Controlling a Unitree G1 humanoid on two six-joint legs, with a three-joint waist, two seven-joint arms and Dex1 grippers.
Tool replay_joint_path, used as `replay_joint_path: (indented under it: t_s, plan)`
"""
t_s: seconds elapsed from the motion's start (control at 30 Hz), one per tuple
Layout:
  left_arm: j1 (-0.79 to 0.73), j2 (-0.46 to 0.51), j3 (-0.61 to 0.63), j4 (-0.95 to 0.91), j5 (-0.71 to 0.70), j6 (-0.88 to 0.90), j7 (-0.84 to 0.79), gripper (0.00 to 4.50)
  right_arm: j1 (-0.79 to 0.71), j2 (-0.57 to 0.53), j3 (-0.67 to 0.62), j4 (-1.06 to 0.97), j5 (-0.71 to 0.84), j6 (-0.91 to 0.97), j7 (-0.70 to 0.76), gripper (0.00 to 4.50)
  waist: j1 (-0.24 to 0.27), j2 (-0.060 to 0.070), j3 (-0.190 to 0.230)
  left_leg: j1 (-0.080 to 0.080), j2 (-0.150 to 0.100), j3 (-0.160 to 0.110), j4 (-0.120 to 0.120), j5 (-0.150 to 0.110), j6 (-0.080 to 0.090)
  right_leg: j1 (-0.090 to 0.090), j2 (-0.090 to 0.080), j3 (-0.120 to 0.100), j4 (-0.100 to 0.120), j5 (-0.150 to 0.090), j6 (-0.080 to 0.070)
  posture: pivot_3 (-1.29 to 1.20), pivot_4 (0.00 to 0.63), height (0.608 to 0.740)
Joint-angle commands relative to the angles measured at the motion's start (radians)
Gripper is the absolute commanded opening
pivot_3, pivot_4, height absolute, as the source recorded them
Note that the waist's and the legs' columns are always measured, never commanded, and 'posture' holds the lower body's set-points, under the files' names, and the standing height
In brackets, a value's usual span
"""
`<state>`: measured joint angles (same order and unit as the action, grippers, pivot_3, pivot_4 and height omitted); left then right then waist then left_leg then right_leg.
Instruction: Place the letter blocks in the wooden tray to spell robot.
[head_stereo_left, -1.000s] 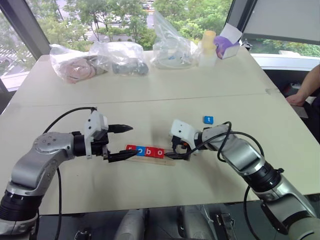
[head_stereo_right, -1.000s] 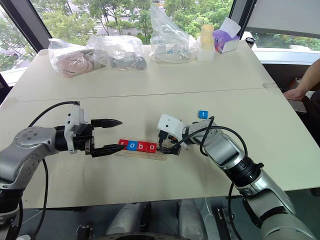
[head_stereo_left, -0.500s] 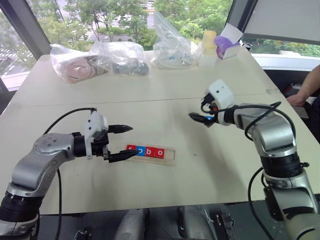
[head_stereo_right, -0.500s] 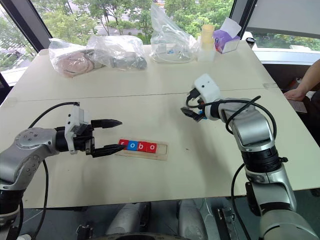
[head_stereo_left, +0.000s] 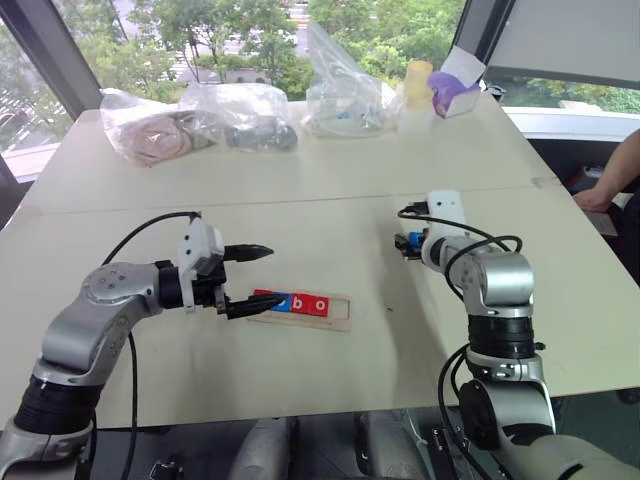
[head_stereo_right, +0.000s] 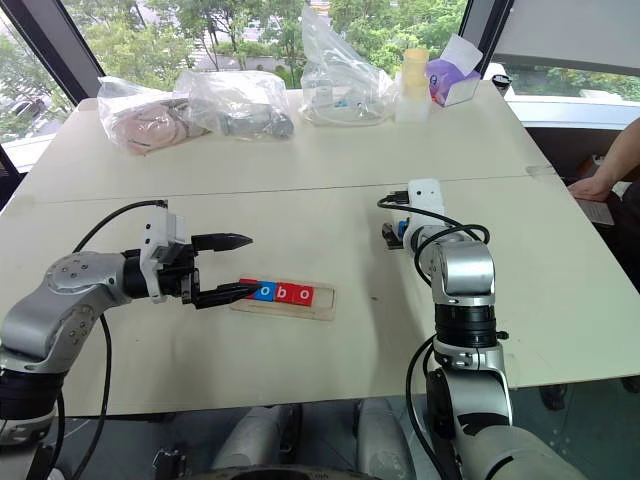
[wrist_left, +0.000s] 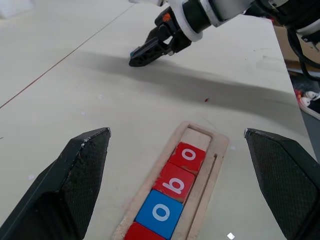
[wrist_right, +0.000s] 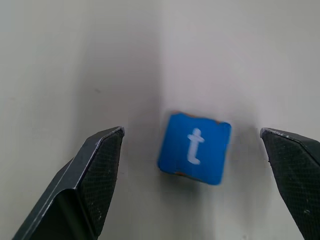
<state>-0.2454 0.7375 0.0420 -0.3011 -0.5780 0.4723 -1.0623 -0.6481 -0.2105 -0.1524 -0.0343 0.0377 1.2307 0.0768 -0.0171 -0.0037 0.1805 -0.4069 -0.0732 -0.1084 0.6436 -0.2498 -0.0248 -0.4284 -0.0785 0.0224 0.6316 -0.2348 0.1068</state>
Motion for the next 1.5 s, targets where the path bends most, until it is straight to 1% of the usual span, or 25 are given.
replay_joint_path:
  t_s: [0.03,0.17,0.2,0.23,0.4,0.47,0.53,0.67,0.73,0.8,0.87,1.03,1.23,1.3,1.33,1.37,1.4,1.43,1.47,1.5]
  plan:
    - [0.006,0.009,0.026,-0.039,-0.009,-0.010,0.002,4.50,-0.016,0.010,-0.014,0.006,0.007,-0.007,-0.014,4.45,-0.001,0.000,0.000,0.000,0.000,0.000,0.000,0.000,0.000,0.000,0.000,0.000,0.000,0.000,0.000,0.00,0.150,0.740]
    - [0.020,0.014,0.040,-0.042,-0.013,-0.018,-0.006,4.50,-0.019,0.043,-0.041,0.025,0.033,0.003,-0.021,4.45,-0.003,0.000,0.000,0.001,0.000,0.000,0.000,0.000,0.000,0.000,0.000,0.000,0.000,0.000,0.000,0.00,0.150,0.740]
    - [0.022,0.015,0.043,-0.042,-0.015,-0.020,-0.009,4.50,-0.020,0.050,-0.045,0.027,0.035,0.004,-0.026,3.94,-0.004,0.000,0.000,0.001,0.000,0.000,0.000,0.000,0.000,0.001,0.000,0.000,0.000,0.000,0.000,0.00,0.150,0.740]
    - [0.022,0.015,0.045,-0.042,-0.016,-0.023,-0.012,4.50,-0.021,0.054,-0.044,0.029,0.034,0.002,-0.030,3.67,-0.004,0.000,0.000,0.001,0.000,0.000,0.000,0.000,0.000,0.001,0.001,0.000,0.000,0.000,0.000,0.00,0.150,0.740]
    - [0.009,0.013,0.044,-0.046,-0.041,-0.007,-0.035,4.50,-0.021,0.052,-0.016,0.051,0.025,-0.020,-0.035,1.18,-0.005,0.000,0.000,0.001,0.001,0.000,0.000,0.000,0.000,0.001,0.001,0.000,0.000,0.000,0.000,0.00,0.150,0.740]
    - [0.008,0.013,0.033,-0.050,-0.037,-0.018,-0.049,4.50,-0.012,0.041,-0.002,0.036,0.023,-0.007,-0.030,1.16,-0.005,0.000,-0.001,0.001,0.001,0.000,0.000,0.000,0.000,0.001,0.001,0.000,0.000,0.000,0.000,0.00,0.150,0.740]
    - [0.009,0.014,0.022,-0.046,-0.035,-0.022,-0.065,4.50,0.021,0.022,0.018,-0.051,0.035,0.071,-0.012,1.16,-0.004,0.000,-0.001,0.002,0.001,0.000,0.000,0.000,0.000,0.001,0.001,0.000,0.001,0.000,0.000,0.00,0.150,0.740]
    - [0.013,0.018,-0.005,-0.038,-0.020,-0.038,-0.110,4.50,0.120,-0.028,0.040,-0.332,0.092,0.293,0.044,1.16,0.001,0.000,-0.001,0.001,0.001,-0.001,-0.001,0.000,0.000,0.001,0.001,0.000,0.000,0.000,0.000,0.00,0.150,0.740]
    - [0.008,0.021,-0.016,-0.018,-0.011,-0.052,-0.135,4.50,0.183,-0.022,0.026,-0.461,0.128,0.365,0.057,1.16,0.002,0.000,-0.001,0.001,0.000,-0.001,-0.001,0.000,0.001,0.001,0.000,0.000,0.000,0.000,0.000,0.00,0.150,0.740]
    - [-0.001,0.028,-0.025,0.013,-0.012,-0.064,-0.178,4.50,0.289,0.021,0.014,-0.601,0.187,0.384,0.049,1.16,0.004,0.000,-0.001,0.001,0.000,-0.001,-0.001,0.000,0.001,0.001,0.000,-0.001,0.000,0.000,0.000,0.00,0.150,0.740]
    - [-0.011,0.023,-0.039,0.035,-0.005,-0.079,-0.199,4.50,0.358,0.049,0.009,-0.682,0.234,0.384,0.032,1.16,0.002,0.000,-0.001,0.001,0.001,-0.002,-0.001,0.000,0.001,0.002,0.001,-0.001,0.000,0.000,-0.001,0.00,0.150,0.740]
    - [-0.056,-0.018,-0.077,0.057,0.015,-0.090,-0.189,4.50,0.419,0.017,-0.027,-0.741,0.330,0.384,-0.006,1.16,0.000,0.000,-0.001,0.002,0.001,-0.001,0.001,0.000,0.001,0.003,0.001,-0.001,0.000,0.000,-0.001,0.00,0.150,0.740]
    - [-0.072,-0.047,-0.091,0.080,0.033,-0.103,-0.191,4.50,0.451,-0.032,-0.051,-0.744,0.429,0.384,-0.084,1.16,0.001,0.000,-0.001,0.001,0.001,-0.001,0.001,0.000,0.001,0.003,0.001,-0.001,0.000,0.000,0.000,0.00,0.150,0.740]
    - [-0.081,-0.055,-0.097,0.087,0.040,-0.107,-0.187,4.50,0.451,-0.048,-0.065,-0.735,0.468,0.384,-0.106,2.22,0.003,0.000,-0.001,0.001,0.001,-0.001,0.001,0.000,0.001,0.003,0.000,-0.001,0.000,0.000,0.000,0.00,0.150,0.740]
    - [-0.085,-0.057,-0.096,0.096,0.042,-0.112,-0.188,4.50,0.450,-0.052,-0.067,-0.735,0.488,0.384,-0.120,2.56,0.003,0.000,-0.001,0.001,0.001,-0.001,0.001,0.000,0.001,0.003,0.000,-0.001,-0.001,0.000,0.000,0.00,0.150,0.740]
    - [-0.087,-0.058,-0.094,0.104,0.045,-0.118,-0.190,4.50,0.445,-0.070,-0.067,-0.734,0.514,0.384,-0.124,3.03,0.004,0.000,-0.001,0.001,0.001,-0.001,0.002,0.000,0.001,0.003,0.000,-0.001,-0.001,0.000,0.000,0.00,0.150,0.740]
    - [-0.091,-0.059,-0.093,0.109,0.048,-0.121,-0.191,4.50,0.433,-0.108,-0.064,-0.730,0.544,0.384,-0.113,3.59,0.004,0.000,-0.001,0.001,0.001,-0.001,0.002,0.000,0.001,0.003,0.000,-0.001,-0.001,0.000,0.000,0.00,0.150,0.740]
    - [-0.093,-0.060,-0.094,0.111,0.049,-0.122,-0.190,4.50,0.416,-0.177,-0.059,-0.721,0.582,0.384,-0.079,4.13,0.005,0.000,-0.001,0.001,0.001,-0.001,0.002,0.000,0.001,0.003,0.000,-0.001,-0.001,0.000,0.000,0.00,0.150,0.740]
    - [-0.093,-0.061,-0.095,0.112,0.052,-0.123,-0.190,4.50,0.399,-0.246,-0.056,-0.710,0.619,0.384,-0.041,4.48,0.005,0.001,0.000,0.001,0.000,-0.001,0.002,0.000,0.001,0.003,0.000,-0.001,-0.001,0.000,0.000,0.00,0.150,0.740]
    - [-0.093,-0.062,-0.095,0.112,0.054,-0.126,-0.190,4.50,0.379,-0.317,-0.050,-0.702,0.656,0.384,0.007,4.48,0.004,0.001,0.000,0.001,0.000,-0.001,0.003,0.000,0.001,0.003,0.000,-0.001,-0.001,0.000,-0.001,0.00,0.150,0.740]
